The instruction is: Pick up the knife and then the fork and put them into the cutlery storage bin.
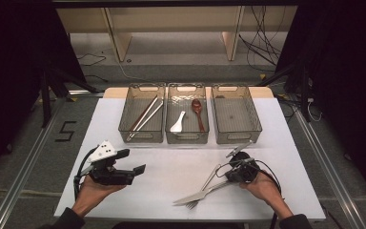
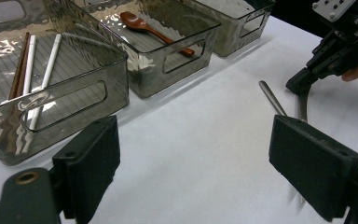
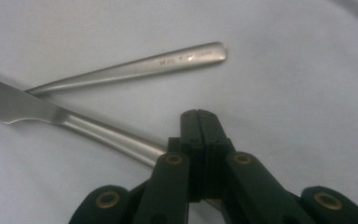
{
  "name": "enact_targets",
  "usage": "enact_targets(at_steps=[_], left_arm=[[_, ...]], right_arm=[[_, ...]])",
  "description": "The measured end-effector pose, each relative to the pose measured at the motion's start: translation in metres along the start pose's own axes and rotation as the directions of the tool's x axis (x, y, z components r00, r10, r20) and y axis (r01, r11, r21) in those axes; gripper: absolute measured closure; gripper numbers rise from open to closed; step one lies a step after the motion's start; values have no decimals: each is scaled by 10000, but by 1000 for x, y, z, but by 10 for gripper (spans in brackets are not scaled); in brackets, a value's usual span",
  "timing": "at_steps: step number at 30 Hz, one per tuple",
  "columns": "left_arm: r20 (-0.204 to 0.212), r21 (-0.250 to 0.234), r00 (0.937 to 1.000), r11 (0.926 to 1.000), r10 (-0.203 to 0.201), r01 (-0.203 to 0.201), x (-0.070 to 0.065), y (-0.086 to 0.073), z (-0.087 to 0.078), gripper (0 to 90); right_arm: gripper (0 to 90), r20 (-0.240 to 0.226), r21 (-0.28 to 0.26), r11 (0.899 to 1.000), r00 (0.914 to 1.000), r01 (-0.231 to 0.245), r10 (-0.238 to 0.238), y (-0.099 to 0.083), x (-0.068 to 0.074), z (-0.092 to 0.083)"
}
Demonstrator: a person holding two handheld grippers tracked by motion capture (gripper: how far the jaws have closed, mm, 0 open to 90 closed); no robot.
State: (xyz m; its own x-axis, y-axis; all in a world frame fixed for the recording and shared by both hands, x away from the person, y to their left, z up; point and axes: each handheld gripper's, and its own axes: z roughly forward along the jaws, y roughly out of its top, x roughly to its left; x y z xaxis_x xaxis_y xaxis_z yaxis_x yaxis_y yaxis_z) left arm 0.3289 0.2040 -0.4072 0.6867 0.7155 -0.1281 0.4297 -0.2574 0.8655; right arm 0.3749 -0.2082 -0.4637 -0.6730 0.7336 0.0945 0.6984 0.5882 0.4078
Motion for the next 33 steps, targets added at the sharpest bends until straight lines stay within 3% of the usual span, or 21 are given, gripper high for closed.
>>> enact_targets(at_steps=[12, 14, 18, 22, 25, 30, 33], left_arm=[[48, 64, 10000, 10000, 0, 0, 0, 0, 2, 159], [65, 85, 10000, 10000, 30, -31, -1, 0, 3, 159], [112, 242, 9998, 9996, 149, -151, -2, 0, 5, 159], [144, 242, 9998, 9996, 139, -142, -2, 0, 5, 159], [145, 211, 9998, 9997, 139, -142, -3, 0, 5, 159], [149, 181, 9998, 9997, 148, -151, -3, 0, 4, 159], [141, 174, 9998, 9997, 150, -152, -3, 0, 4, 159]], right_arm=[[900, -397, 61, 9997, 9989, 241, -239, -15, 14, -14], [900, -113, -78, 9982, 9982, 591, -592, -16, 18, -14], [900, 137, -145, 9977, 9977, 660, -658, -11, 19, -10], [900, 349, -57, 9988, 9983, 479, -477, -10, 12, -7], [900, 262, 34, 9996, 9993, 273, -274, -11, 9, -7], [900, 201, 316, 9995, 9998, 39, -46, -12, 9, -6], [900, 190, 567, 9983, 9997, 142, -153, -14, 13, -8]])
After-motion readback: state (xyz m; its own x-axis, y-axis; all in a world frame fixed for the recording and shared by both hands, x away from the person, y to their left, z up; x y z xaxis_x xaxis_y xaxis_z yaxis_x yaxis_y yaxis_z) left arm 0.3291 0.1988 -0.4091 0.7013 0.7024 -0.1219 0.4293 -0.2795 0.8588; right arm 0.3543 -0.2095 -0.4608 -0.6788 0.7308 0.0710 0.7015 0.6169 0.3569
